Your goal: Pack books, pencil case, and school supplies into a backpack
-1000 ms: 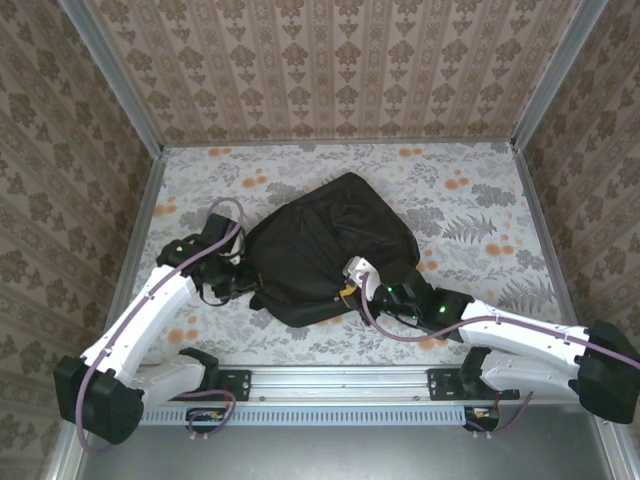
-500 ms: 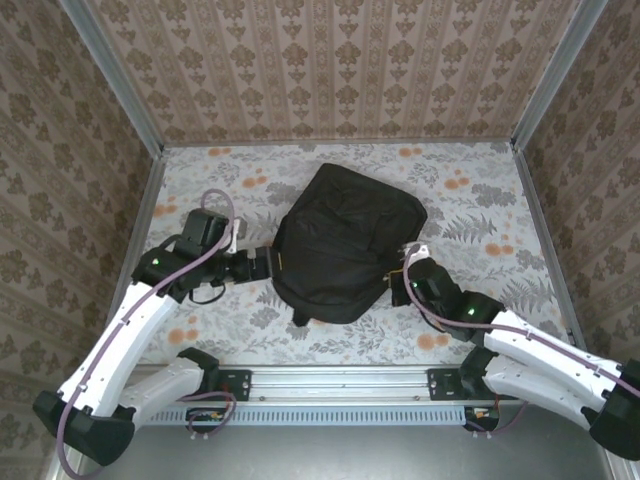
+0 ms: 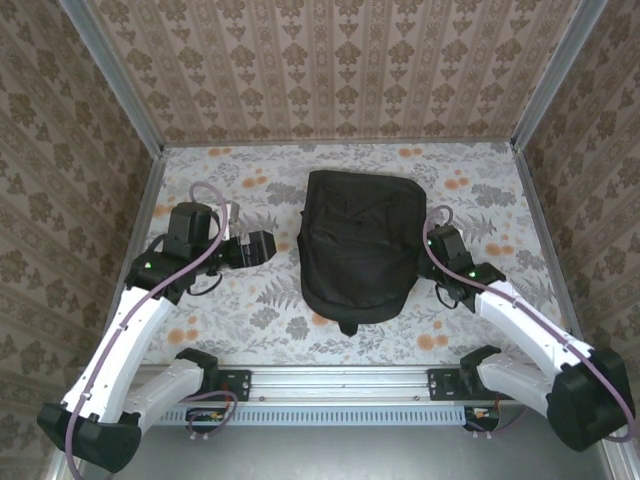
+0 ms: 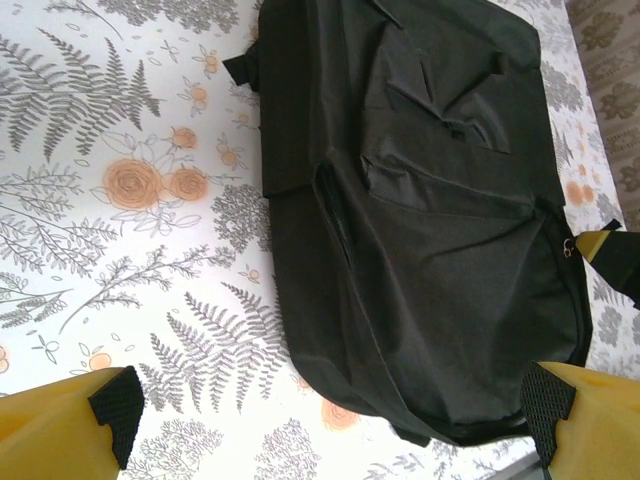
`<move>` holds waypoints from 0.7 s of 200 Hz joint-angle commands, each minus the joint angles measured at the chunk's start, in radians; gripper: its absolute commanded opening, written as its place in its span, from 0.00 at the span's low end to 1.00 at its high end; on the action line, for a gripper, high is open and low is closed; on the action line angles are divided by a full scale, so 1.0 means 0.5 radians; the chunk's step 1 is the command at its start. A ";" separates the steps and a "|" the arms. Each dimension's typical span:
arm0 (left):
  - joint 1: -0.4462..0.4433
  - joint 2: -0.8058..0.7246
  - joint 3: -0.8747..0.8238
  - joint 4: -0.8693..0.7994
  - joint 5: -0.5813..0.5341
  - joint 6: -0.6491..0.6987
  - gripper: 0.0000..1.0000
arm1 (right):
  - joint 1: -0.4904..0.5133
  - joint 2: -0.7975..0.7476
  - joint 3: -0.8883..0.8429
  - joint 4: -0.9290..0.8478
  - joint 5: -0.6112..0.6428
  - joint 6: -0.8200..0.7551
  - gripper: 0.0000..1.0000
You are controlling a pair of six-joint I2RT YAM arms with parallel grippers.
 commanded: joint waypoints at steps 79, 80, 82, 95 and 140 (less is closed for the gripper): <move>0.068 -0.225 -0.475 0.903 -0.347 0.592 1.00 | -0.060 0.056 0.326 0.013 -0.143 -0.282 0.88; 0.066 -0.231 -0.488 0.922 -0.353 0.612 1.00 | -0.059 0.051 0.327 0.011 -0.136 -0.282 0.89; 0.067 -0.239 -0.516 0.957 -0.370 0.638 1.00 | -0.058 0.044 0.330 0.007 -0.129 -0.281 0.94; 0.069 -0.229 -0.619 1.067 -0.575 0.671 1.00 | -0.061 0.024 0.357 -0.025 -0.071 -0.278 1.00; 0.302 -0.028 -0.868 1.555 -0.684 0.732 1.00 | -0.151 0.005 0.276 0.208 0.183 -0.324 1.00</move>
